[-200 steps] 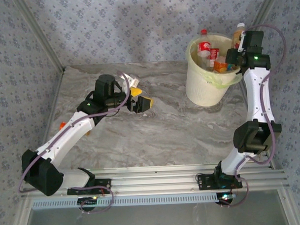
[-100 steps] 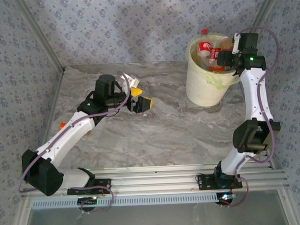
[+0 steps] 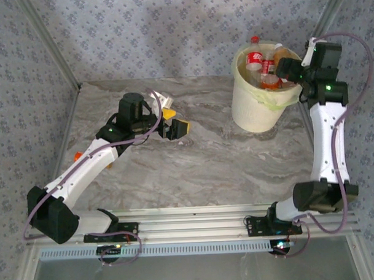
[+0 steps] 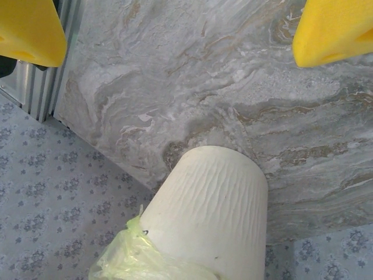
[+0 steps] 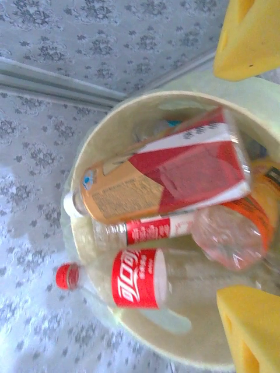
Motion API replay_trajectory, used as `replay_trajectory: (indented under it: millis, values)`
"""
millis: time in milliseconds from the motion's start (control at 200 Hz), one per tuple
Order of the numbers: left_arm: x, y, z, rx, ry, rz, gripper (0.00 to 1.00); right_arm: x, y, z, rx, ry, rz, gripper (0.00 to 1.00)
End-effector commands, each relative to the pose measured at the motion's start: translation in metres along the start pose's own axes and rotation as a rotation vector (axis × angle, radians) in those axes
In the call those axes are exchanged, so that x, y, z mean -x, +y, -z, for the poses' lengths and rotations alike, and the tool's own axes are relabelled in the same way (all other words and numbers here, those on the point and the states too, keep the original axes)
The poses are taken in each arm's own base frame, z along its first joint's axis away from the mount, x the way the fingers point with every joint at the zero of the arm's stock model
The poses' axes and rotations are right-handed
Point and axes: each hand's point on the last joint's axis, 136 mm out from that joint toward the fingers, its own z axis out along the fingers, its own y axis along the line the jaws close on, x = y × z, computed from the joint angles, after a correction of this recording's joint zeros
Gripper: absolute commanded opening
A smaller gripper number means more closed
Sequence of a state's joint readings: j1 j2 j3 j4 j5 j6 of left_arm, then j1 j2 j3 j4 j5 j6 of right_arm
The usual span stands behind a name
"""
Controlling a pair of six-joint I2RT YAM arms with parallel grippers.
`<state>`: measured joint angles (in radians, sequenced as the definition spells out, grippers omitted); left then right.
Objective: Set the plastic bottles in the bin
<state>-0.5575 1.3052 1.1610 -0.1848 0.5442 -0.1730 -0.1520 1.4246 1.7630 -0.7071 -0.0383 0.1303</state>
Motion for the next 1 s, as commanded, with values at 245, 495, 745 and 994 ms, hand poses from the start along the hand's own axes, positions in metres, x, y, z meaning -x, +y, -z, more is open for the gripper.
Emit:
replay_trajectory:
  millis: [245, 495, 745, 994]
  values:
    - [0.017, 0.025, 0.025, 0.241, -0.036, 0.002, 1.0, -0.065, 0.078, 0.076, 0.417, 0.042, -0.213, 0.94]
    - [-0.009, 0.074, 0.066, 0.599, -0.001, 0.214, 1.0, -0.143, 0.141, 0.128, 0.724, 0.208, -0.173, 1.0]
    - [-0.057, 0.116, 0.136, 0.858, 0.012, 0.51, 1.0, -0.196, 0.191, 0.154, 0.954, 0.315, -0.138, 1.0]
    - [-0.117, 0.164, 0.197, 1.095, 0.047, 0.83, 1.0, -0.246, 0.228, 0.159, 0.999, 0.416, -0.039, 1.0]
